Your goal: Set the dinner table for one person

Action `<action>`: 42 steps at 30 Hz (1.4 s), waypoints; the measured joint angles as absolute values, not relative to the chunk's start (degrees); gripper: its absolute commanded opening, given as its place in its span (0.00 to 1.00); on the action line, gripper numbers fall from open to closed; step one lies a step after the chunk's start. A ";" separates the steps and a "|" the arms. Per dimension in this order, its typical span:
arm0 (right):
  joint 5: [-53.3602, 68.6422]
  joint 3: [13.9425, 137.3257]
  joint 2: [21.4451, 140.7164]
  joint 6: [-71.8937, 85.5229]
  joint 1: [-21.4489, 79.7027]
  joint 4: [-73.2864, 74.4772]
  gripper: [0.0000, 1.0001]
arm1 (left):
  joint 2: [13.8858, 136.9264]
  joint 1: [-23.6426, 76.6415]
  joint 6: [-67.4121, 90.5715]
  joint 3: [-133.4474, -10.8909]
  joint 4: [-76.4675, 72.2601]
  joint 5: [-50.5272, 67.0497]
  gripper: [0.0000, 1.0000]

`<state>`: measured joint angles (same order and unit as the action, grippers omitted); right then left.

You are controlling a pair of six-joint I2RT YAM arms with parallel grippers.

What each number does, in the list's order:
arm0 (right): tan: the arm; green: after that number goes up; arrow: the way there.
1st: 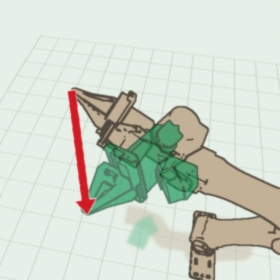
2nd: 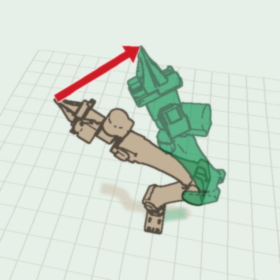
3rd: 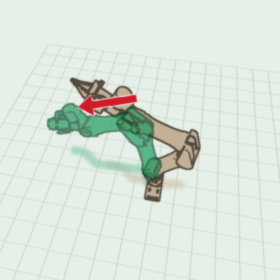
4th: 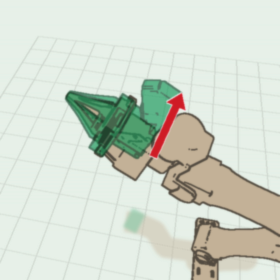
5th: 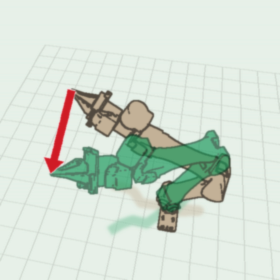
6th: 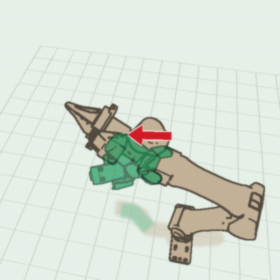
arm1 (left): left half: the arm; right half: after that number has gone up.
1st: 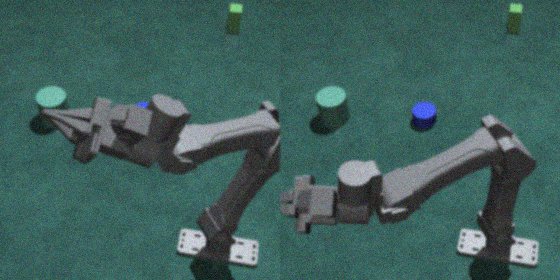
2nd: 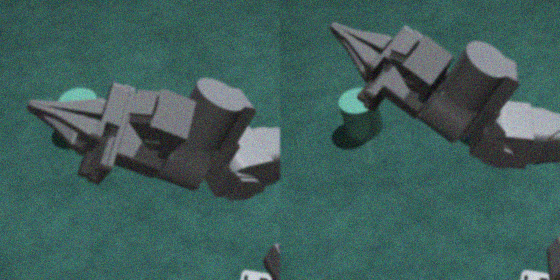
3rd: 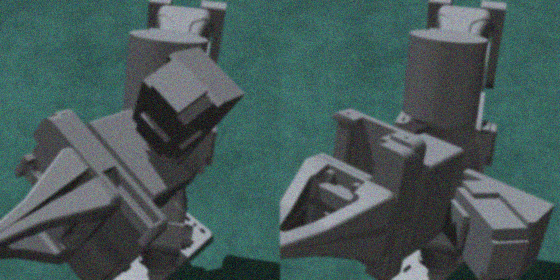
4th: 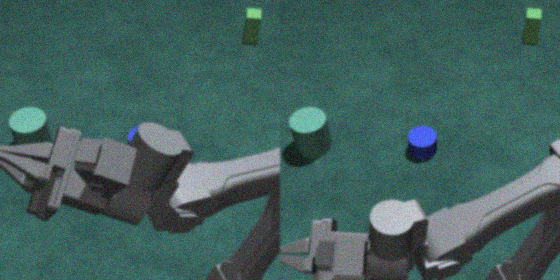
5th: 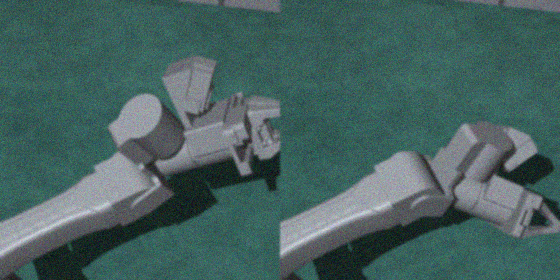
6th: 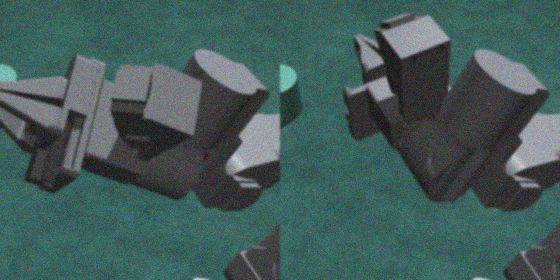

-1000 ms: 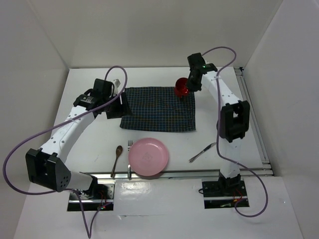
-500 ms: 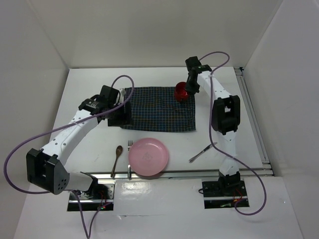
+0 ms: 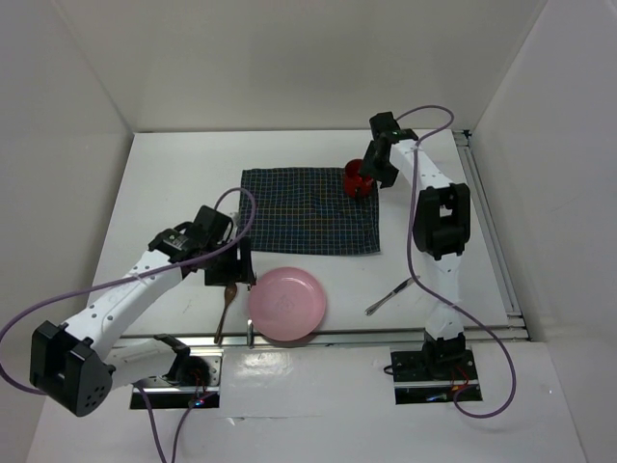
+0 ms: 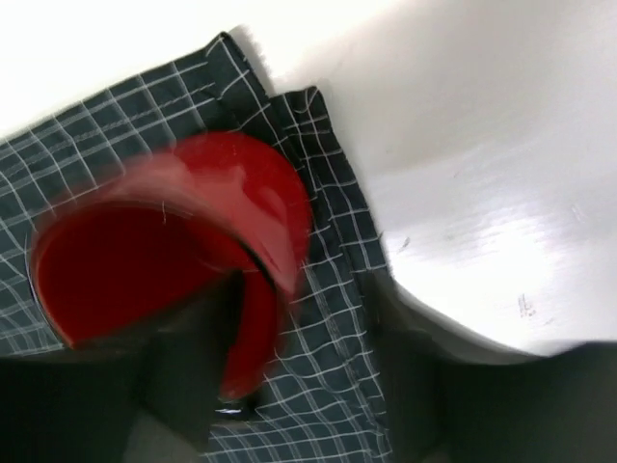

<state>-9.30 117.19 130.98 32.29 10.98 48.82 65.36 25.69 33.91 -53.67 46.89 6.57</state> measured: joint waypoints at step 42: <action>-4.05 91.33 95.81 27.11 9.98 40.23 0.99 | 68.49 33.87 54.26 -36.10 31.33 -0.36 0.57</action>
